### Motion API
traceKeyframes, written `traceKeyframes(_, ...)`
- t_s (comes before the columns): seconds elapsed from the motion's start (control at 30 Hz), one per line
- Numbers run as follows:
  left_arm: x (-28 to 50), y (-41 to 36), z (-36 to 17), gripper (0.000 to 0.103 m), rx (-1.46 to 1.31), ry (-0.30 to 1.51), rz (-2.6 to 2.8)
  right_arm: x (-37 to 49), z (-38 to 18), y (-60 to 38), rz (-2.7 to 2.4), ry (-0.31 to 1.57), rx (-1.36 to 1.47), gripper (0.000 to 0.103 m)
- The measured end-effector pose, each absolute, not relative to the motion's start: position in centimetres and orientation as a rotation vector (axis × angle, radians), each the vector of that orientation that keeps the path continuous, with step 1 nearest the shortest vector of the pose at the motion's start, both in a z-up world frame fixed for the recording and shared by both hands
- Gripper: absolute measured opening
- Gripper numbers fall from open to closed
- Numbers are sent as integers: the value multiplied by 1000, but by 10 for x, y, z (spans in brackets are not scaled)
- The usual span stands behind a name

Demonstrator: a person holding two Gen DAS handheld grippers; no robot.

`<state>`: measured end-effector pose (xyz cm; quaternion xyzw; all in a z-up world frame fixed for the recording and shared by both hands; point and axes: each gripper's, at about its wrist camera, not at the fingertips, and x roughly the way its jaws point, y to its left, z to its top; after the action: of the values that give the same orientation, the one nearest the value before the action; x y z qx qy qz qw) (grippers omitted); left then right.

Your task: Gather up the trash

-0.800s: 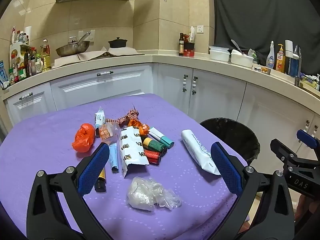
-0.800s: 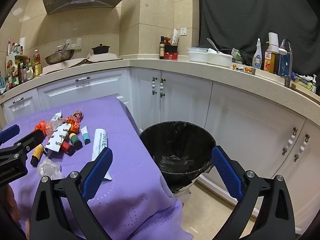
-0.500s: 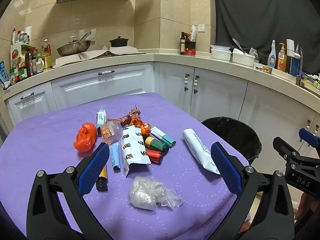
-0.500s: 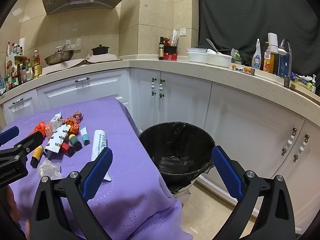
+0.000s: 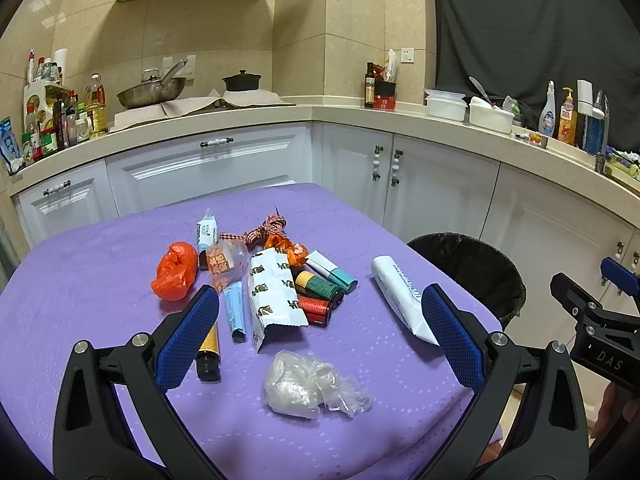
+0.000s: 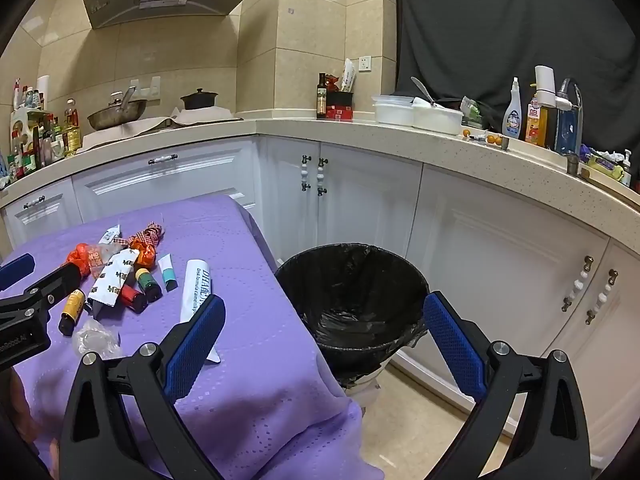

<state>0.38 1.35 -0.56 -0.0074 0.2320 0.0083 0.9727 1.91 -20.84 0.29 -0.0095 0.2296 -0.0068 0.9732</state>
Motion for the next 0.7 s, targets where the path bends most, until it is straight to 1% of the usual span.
traceKeyframes(0.7, 4, 13, -4, 99, -16, 473, 19, 20, 1, -209, -15, 465, -22, 97)
